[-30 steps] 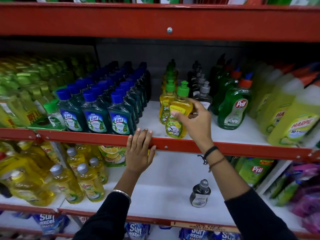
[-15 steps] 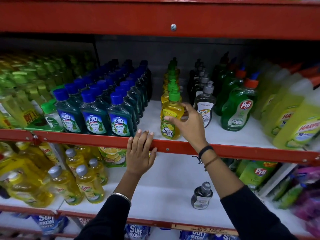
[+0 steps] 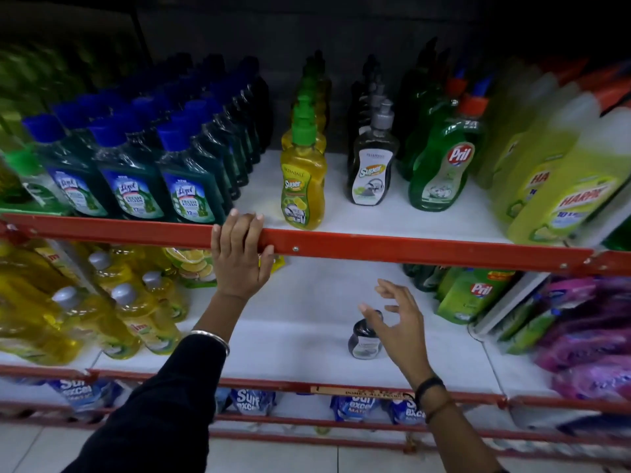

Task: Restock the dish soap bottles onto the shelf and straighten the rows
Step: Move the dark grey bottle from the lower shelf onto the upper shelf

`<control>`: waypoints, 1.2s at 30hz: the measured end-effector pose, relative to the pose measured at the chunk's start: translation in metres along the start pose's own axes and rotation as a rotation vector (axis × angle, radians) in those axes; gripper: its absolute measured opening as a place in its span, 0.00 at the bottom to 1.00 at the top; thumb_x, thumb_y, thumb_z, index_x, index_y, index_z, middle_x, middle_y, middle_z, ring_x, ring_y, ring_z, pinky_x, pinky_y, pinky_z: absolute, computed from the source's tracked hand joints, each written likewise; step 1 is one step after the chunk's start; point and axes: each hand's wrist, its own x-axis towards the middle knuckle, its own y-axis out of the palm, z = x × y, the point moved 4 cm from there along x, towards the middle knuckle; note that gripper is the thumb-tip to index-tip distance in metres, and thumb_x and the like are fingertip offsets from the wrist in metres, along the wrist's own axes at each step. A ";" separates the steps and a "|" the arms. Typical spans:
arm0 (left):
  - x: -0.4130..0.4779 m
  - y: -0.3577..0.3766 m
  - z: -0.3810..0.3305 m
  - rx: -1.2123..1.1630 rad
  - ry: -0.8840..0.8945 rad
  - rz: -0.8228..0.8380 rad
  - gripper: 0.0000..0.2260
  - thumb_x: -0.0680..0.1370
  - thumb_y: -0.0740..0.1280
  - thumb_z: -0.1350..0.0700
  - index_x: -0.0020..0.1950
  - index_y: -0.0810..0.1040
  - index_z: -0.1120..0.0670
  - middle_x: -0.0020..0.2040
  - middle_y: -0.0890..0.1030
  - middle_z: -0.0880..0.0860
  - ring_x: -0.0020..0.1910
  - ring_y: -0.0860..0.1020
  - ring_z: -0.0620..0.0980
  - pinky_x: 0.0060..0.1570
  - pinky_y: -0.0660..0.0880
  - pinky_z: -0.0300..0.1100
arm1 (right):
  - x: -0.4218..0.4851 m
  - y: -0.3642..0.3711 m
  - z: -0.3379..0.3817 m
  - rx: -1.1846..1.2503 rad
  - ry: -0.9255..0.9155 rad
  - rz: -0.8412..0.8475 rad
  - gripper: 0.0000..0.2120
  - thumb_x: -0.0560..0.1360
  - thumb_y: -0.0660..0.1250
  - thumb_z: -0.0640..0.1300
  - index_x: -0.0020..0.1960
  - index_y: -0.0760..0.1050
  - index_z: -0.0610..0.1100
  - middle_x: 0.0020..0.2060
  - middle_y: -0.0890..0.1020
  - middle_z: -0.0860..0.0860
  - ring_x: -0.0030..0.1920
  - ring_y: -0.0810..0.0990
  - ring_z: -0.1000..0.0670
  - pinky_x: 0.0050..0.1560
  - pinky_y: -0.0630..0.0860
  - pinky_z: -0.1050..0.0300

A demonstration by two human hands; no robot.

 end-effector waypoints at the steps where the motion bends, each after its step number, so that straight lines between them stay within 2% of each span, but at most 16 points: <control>1: 0.000 0.000 0.000 -0.001 -0.003 0.000 0.21 0.81 0.52 0.47 0.70 0.65 0.56 0.66 0.69 0.55 0.73 0.61 0.55 0.75 0.50 0.50 | -0.006 0.000 -0.018 -0.008 0.052 0.030 0.23 0.70 0.72 0.51 0.63 0.70 0.54 0.56 0.75 0.55 0.60 0.74 0.52 0.57 0.73 0.55; 4: 0.000 0.000 0.000 -0.002 -0.009 0.004 0.21 0.81 0.52 0.46 0.70 0.65 0.56 0.66 0.69 0.55 0.72 0.61 0.56 0.75 0.49 0.49 | -0.014 0.006 -0.064 -0.052 0.208 0.178 0.30 0.70 0.74 0.43 0.68 0.66 0.51 0.63 0.70 0.50 0.66 0.68 0.47 0.65 0.66 0.52; 6: 0.001 0.001 0.001 -0.001 -0.011 0.002 0.21 0.81 0.52 0.46 0.70 0.65 0.56 0.66 0.69 0.55 0.72 0.62 0.56 0.75 0.49 0.49 | -0.016 0.013 -0.086 -0.073 0.280 0.302 0.34 0.70 0.74 0.39 0.71 0.62 0.47 0.67 0.68 0.47 0.67 0.66 0.47 0.66 0.64 0.56; 8: 0.001 0.001 0.001 0.000 -0.011 0.002 0.21 0.81 0.52 0.46 0.70 0.65 0.56 0.66 0.69 0.56 0.72 0.62 0.57 0.75 0.49 0.49 | -0.017 0.019 -0.096 0.012 0.326 0.362 0.34 0.69 0.72 0.33 0.70 0.62 0.47 0.65 0.72 0.45 0.64 0.70 0.47 0.62 0.67 0.66; 10: 0.001 0.001 0.001 0.002 -0.011 0.006 0.21 0.81 0.51 0.46 0.70 0.65 0.56 0.66 0.69 0.55 0.72 0.62 0.57 0.76 0.49 0.49 | -0.015 0.021 -0.102 0.038 0.326 0.350 0.30 0.69 0.71 0.30 0.65 0.64 0.48 0.59 0.76 0.47 0.59 0.75 0.46 0.53 0.69 0.76; 13: 0.002 0.000 0.002 0.006 -0.016 0.014 0.21 0.81 0.51 0.46 0.70 0.65 0.56 0.66 0.69 0.55 0.72 0.62 0.57 0.76 0.48 0.49 | -0.012 0.021 -0.109 -0.046 0.300 0.300 0.24 0.67 0.71 0.29 0.57 0.69 0.47 0.52 0.79 0.49 0.55 0.79 0.43 0.46 0.66 0.81; 16: 0.003 -0.001 0.001 0.014 -0.021 0.028 0.21 0.81 0.51 0.46 0.70 0.66 0.56 0.65 0.69 0.56 0.72 0.62 0.57 0.76 0.48 0.49 | -0.010 0.018 -0.104 -0.051 0.278 0.300 0.23 0.65 0.74 0.31 0.54 0.72 0.48 0.48 0.81 0.50 0.52 0.79 0.45 0.45 0.68 0.79; 20: 0.004 -0.003 -0.001 0.011 -0.029 0.056 0.22 0.81 0.51 0.46 0.70 0.66 0.57 0.66 0.69 0.55 0.71 0.62 0.57 0.75 0.48 0.49 | -0.006 0.003 -0.074 0.019 0.237 0.264 0.22 0.65 0.76 0.37 0.53 0.74 0.54 0.48 0.82 0.56 0.49 0.80 0.60 0.49 0.73 0.72; 22: 0.005 -0.004 -0.002 0.007 -0.034 0.070 0.21 0.81 0.51 0.46 0.69 0.66 0.57 0.66 0.68 0.56 0.71 0.63 0.58 0.75 0.48 0.50 | -0.003 -0.006 -0.051 0.067 0.203 0.210 0.22 0.65 0.77 0.40 0.54 0.74 0.54 0.48 0.83 0.55 0.49 0.80 0.63 0.50 0.74 0.71; 27: 0.007 -0.006 -0.001 -0.005 -0.051 0.101 0.22 0.81 0.52 0.46 0.69 0.67 0.58 0.66 0.69 0.56 0.72 0.62 0.58 0.75 0.49 0.50 | 0.011 -0.033 0.021 0.224 0.083 0.093 0.22 0.63 0.79 0.42 0.53 0.76 0.56 0.50 0.84 0.54 0.49 0.83 0.54 0.50 0.79 0.60; 30: 0.007 -0.007 -0.001 -0.007 -0.053 0.107 0.22 0.81 0.52 0.47 0.69 0.67 0.58 0.66 0.69 0.57 0.72 0.62 0.57 0.76 0.49 0.50 | 0.023 -0.050 0.070 0.353 -0.039 0.046 0.19 0.64 0.78 0.45 0.52 0.78 0.56 0.47 0.85 0.56 0.49 0.83 0.53 0.50 0.79 0.58; 33: 0.006 -0.006 -0.001 -0.008 -0.068 0.126 0.22 0.81 0.52 0.46 0.69 0.67 0.58 0.66 0.69 0.56 0.72 0.62 0.57 0.76 0.49 0.50 | 0.043 -0.066 0.109 0.511 -0.126 0.006 0.19 0.64 0.77 0.44 0.53 0.78 0.50 0.48 0.86 0.54 0.49 0.83 0.50 0.51 0.80 0.55; 36: 0.005 -0.006 0.000 -0.014 -0.076 0.145 0.22 0.82 0.52 0.46 0.70 0.67 0.57 0.66 0.69 0.56 0.72 0.63 0.57 0.76 0.49 0.50 | 0.071 -0.076 0.136 0.559 -0.177 -0.031 0.17 0.66 0.75 0.37 0.53 0.78 0.46 0.47 0.86 0.54 0.48 0.84 0.52 0.47 0.80 0.59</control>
